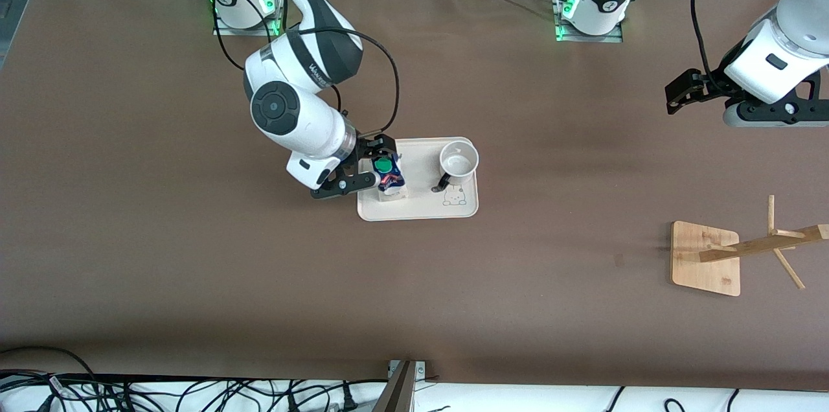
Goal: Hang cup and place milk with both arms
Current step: 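Close the right gripper around the milk carton's top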
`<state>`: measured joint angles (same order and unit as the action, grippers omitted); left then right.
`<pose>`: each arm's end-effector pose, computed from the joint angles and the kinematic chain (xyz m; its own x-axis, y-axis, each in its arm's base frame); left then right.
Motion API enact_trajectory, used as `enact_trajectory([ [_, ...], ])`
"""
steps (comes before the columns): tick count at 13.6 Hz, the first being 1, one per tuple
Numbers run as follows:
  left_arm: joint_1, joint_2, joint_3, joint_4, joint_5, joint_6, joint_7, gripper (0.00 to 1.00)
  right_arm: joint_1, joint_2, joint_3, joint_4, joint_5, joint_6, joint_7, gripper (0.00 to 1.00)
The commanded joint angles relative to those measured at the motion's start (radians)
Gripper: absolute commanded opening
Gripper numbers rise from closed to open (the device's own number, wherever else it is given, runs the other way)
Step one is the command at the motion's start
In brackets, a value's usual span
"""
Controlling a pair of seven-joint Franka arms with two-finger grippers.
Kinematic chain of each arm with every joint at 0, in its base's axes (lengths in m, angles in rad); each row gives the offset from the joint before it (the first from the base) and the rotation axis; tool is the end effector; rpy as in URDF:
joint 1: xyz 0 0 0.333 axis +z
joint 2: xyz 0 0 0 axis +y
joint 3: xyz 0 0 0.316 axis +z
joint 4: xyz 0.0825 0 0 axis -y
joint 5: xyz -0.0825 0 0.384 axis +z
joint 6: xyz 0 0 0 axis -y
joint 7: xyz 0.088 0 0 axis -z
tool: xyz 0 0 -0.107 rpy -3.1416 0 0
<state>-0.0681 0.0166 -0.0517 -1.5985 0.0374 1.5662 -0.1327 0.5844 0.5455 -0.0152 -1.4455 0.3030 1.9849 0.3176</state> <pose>0.5542 -0.0624 0.6019 0.9990 0.0131 -0.0436 0.0112 -0.9990 -0.0426 0.5846 0.3985 0.3740 0.9844 0.1420 -0.1035 0.1132 -0.9629 -0.2448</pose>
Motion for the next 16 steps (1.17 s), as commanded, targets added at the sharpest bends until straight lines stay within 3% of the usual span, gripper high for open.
enact_trajectory([
  [1,-0.004,-0.003,0.003,0.009,0.009,-0.015,0.016,1.00,0.014,0.030,-0.011,0.019,0.028,0.020,0.038,1.00],
  [13,-0.007,0.019,0.001,0.008,0.010,-0.038,0.013,1.00,0.064,0.073,-0.011,0.019,0.024,0.072,-0.009,1.00],
  [14,-0.007,0.019,0.001,0.009,0.010,-0.040,0.010,1.00,0.061,0.073,-0.011,0.019,0.024,0.072,-0.027,0.92],
  [15,-0.007,0.019,0.001,0.009,0.010,-0.043,-0.002,1.00,0.060,0.073,-0.011,0.019,0.027,0.072,-0.055,0.64],
  [16,-0.010,0.019,0.001,0.009,0.009,-0.048,-0.014,1.00,0.060,0.073,-0.011,0.019,0.027,0.072,-0.060,0.44],
])
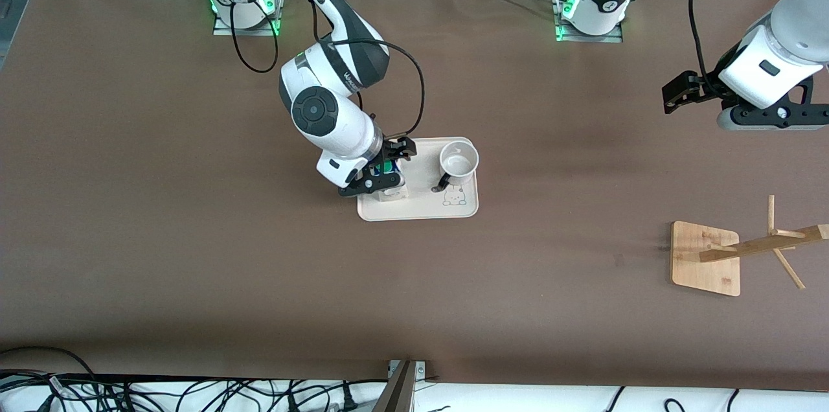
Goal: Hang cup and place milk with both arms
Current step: 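Lift the carton with the right gripper while the left gripper reaches the mug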
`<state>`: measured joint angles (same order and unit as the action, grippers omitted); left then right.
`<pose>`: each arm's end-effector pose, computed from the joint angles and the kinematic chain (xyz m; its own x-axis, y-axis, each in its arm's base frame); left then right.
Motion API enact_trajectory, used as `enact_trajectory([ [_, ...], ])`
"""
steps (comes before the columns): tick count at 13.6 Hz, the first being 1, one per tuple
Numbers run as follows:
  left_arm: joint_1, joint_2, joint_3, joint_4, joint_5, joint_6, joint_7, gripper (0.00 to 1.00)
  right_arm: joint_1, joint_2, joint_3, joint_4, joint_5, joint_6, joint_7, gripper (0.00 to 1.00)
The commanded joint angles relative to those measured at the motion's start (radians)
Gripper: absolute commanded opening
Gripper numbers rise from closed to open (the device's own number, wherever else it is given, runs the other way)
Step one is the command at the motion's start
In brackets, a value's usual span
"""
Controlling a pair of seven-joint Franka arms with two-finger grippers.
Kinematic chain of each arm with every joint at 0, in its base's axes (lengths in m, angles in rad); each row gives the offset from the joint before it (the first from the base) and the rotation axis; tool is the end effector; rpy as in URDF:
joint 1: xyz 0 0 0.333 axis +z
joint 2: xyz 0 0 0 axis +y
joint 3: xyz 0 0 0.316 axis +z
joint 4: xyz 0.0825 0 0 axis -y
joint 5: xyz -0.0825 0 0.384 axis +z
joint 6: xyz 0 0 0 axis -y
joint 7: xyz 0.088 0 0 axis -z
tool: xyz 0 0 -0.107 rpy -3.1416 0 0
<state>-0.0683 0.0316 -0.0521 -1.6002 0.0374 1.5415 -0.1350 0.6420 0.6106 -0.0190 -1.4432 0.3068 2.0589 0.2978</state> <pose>0.5552 -0.0626 0.5908 0.9963 0.0159 -0.0845 0.0119 -0.9988 -0.0475 0.5713 0.4333 0.3349 0.9772 0.1935 -0.0875 0.1676 -0.9557 -0.2420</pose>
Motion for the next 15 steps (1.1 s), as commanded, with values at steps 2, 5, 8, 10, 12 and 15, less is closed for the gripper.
enact_trajectory([
  [2,-0.013,0.004,-0.006,0.022,-0.005,-0.047,-0.026,1.00,0.001,0.009,-0.007,0.017,0.023,-0.002,-0.043,0.33],
  [5,-0.013,0.037,-0.012,0.049,0.001,-0.047,-0.028,1.00,0.005,0.021,-0.007,0.010,0.023,-0.003,-0.042,0.31],
  [8,-0.024,0.067,-0.018,0.080,0.010,-0.049,-0.025,1.00,0.004,0.012,-0.009,0.017,0.023,-0.012,-0.039,0.31],
  [10,-0.025,0.070,-0.026,0.075,-0.005,-0.050,-0.005,1.00,0.005,-0.001,-0.009,0.015,0.024,-0.020,-0.040,0.31],
  [12,-0.045,0.073,-0.046,0.078,-0.007,-0.046,0.026,1.00,0.005,-0.024,-0.012,0.018,0.021,-0.061,-0.039,0.31],
  [15,-0.097,0.105,-0.064,0.075,-0.007,-0.038,0.029,1.00,0.002,-0.093,-0.019,0.018,0.014,-0.135,-0.042,0.31],
])
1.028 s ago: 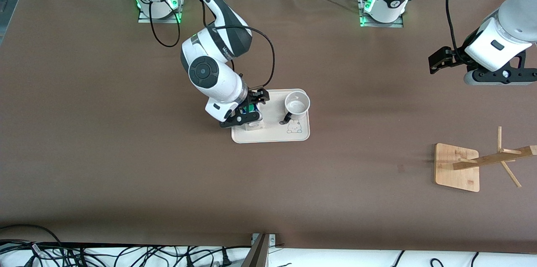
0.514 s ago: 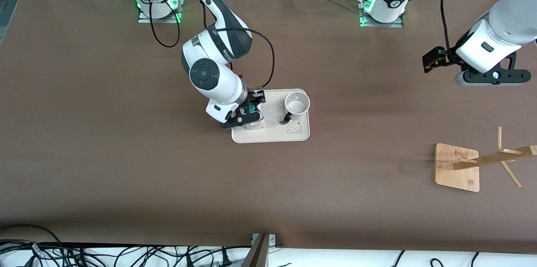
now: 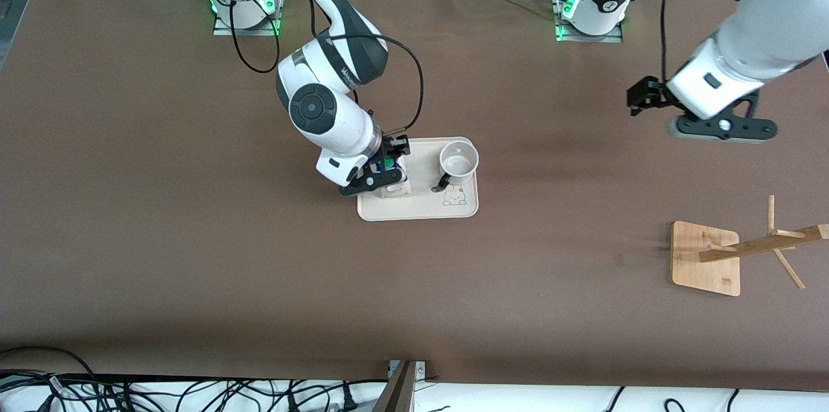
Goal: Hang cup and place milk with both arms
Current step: 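Lift the carton with the right gripper while the left gripper reaches the mug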
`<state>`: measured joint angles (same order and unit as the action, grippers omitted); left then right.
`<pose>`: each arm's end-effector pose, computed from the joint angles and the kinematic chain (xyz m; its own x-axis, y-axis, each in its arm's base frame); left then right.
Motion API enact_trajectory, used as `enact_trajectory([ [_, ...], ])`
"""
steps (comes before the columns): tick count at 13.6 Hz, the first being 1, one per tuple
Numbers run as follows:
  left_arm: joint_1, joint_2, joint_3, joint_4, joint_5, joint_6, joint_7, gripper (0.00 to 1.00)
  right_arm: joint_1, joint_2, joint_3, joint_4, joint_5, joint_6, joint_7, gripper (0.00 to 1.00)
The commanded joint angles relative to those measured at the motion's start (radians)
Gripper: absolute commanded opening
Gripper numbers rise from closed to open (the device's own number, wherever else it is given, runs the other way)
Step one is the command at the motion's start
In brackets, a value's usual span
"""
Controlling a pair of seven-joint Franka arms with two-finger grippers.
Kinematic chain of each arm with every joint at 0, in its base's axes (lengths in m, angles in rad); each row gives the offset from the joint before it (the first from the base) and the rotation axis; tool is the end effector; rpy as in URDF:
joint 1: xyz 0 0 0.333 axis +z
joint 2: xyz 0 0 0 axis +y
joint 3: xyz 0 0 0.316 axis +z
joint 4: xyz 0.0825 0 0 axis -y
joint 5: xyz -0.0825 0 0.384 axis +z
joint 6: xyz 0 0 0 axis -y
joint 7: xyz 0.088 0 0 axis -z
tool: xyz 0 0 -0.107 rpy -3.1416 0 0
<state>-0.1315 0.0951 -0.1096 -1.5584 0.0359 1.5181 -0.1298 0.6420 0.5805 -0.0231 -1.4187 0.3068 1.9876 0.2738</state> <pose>0.5593 -0.1305 0.5727 0.9856 -0.1081 -0.1300 -0.1145 -0.9925 -0.0426 0.5687 0.4319 0.3620 0.9680 0.2312 -0.0971 0.2019 -0.9481 -0.2455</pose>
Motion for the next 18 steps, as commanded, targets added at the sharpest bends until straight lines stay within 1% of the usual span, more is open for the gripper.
enact_trajectory([
  [1,-0.066,0.063,-0.005,0.038,-0.005,-0.007,0.033,1.00,0.001,-0.097,-0.033,-0.006,0.014,-0.102,-0.019,0.31],
  [3,-0.137,0.100,-0.005,0.047,-0.004,0.052,0.059,1.00,-0.001,-0.157,-0.113,-0.005,0.018,-0.209,-0.024,0.31],
  [5,-0.172,0.123,-0.007,0.028,-0.005,0.102,0.064,1.00,-0.004,-0.201,-0.193,0.062,0.012,-0.323,-0.024,0.31],
  [6,-0.175,0.158,-0.018,0.031,-0.020,0.126,0.097,1.00,-0.002,-0.205,-0.243,0.093,0.006,-0.369,-0.025,0.31],
  [8,-0.175,0.214,-0.030,0.017,-0.085,0.221,0.185,1.00,-0.005,-0.205,-0.335,0.121,0.003,-0.430,-0.037,0.31],
  [10,-0.177,0.274,-0.076,0.017,-0.088,0.282,0.278,1.00,-0.007,-0.205,-0.443,0.122,0.003,-0.478,-0.143,0.31],
  [12,-0.192,0.331,-0.119,0.005,-0.077,0.386,0.295,1.00,-0.036,-0.202,-0.520,0.123,0.003,-0.558,-0.259,0.31],
  [13,-0.207,0.360,-0.120,-0.003,-0.077,0.445,0.299,1.00,-0.060,-0.202,-0.537,0.123,0.001,-0.576,-0.315,0.31],
  [15,-0.247,0.393,-0.120,-0.009,-0.074,0.505,0.291,1.00,-0.132,-0.194,-0.540,0.123,0.001,-0.633,-0.373,0.31],
  [16,-0.279,0.408,-0.117,-0.009,-0.064,0.508,0.294,1.00,-0.159,-0.189,-0.540,0.121,0.000,-0.650,-0.377,0.31],
  [17,-0.299,0.440,-0.119,-0.009,-0.029,0.508,0.297,1.00,-0.172,-0.179,-0.540,0.112,-0.003,-0.658,-0.377,0.31],
  [18,-0.324,0.471,-0.119,-0.008,0.001,0.514,0.296,1.00,-0.179,-0.165,-0.540,0.097,-0.023,-0.671,-0.389,0.31],
])
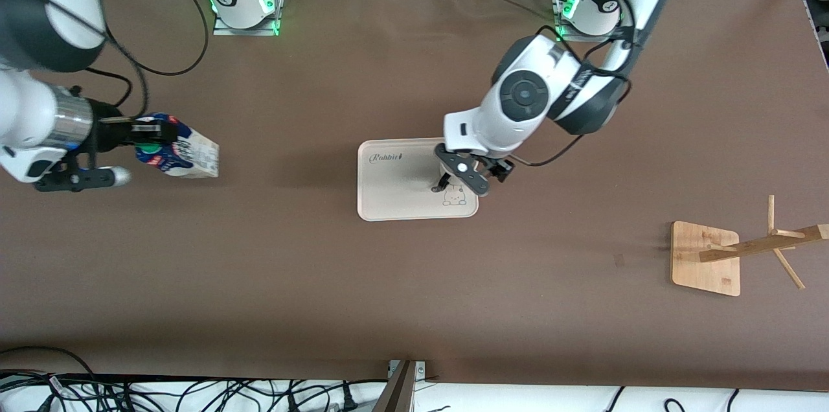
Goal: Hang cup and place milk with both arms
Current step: 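Lower the carton with the right gripper while the left gripper grasps the mug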
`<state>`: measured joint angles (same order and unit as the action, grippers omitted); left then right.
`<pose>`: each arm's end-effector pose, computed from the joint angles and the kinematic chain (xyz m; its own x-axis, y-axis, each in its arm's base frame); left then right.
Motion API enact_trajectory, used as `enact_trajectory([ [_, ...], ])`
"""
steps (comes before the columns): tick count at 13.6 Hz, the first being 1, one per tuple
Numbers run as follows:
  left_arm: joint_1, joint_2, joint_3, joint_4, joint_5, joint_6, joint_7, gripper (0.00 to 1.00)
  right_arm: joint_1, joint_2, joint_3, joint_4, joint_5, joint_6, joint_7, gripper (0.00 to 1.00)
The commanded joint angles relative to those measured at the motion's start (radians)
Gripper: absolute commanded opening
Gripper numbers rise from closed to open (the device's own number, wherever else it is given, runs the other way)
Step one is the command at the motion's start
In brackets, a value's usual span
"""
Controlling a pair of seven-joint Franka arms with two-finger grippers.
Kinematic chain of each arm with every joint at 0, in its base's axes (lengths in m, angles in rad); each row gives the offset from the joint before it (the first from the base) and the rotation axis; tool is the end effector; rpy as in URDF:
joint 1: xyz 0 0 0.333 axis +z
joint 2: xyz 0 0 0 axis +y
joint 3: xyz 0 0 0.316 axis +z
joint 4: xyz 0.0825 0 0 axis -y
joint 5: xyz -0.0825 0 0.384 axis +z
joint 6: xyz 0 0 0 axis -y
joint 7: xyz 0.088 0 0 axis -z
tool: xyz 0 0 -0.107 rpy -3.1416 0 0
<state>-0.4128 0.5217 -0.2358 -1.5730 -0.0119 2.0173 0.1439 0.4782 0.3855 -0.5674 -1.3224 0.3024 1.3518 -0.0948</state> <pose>0.5560 -0.3953 0.3399 0.7216 -0.6907 -0.0466 -0.6806 -0.7201 0.1348 0.6259 0.0421 0.5221 0.9581 0.0469 -0.2826 0.0117 -0.9921 -0.1251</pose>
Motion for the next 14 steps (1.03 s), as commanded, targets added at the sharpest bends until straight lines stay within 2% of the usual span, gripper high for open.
enact_trajectory([
  [1,-0.059,0.061,0.007,0.007,0.072,0.043,0.022,1.00,-0.018,0.044,0.004,-0.009,-0.051,-0.036,-0.034,0.31],
  [5,-0.072,0.063,0.007,-0.005,0.081,0.046,0.011,1.00,-0.078,0.105,0.006,-0.023,-0.060,-0.002,-0.084,0.31],
  [8,-0.102,0.034,0.007,-0.080,0.087,0.050,-0.010,1.00,-0.102,0.127,0.008,-0.076,-0.055,0.088,-0.128,0.31],
  [11,-0.121,0.037,0.006,-0.157,0.190,0.122,-0.097,1.00,-0.092,0.147,0.012,-0.132,-0.055,0.185,-0.128,0.31],
  [14,-0.152,0.052,0.006,-0.163,0.259,0.136,-0.182,1.00,-0.089,0.179,0.014,-0.153,-0.039,0.239,-0.128,0.31],
])
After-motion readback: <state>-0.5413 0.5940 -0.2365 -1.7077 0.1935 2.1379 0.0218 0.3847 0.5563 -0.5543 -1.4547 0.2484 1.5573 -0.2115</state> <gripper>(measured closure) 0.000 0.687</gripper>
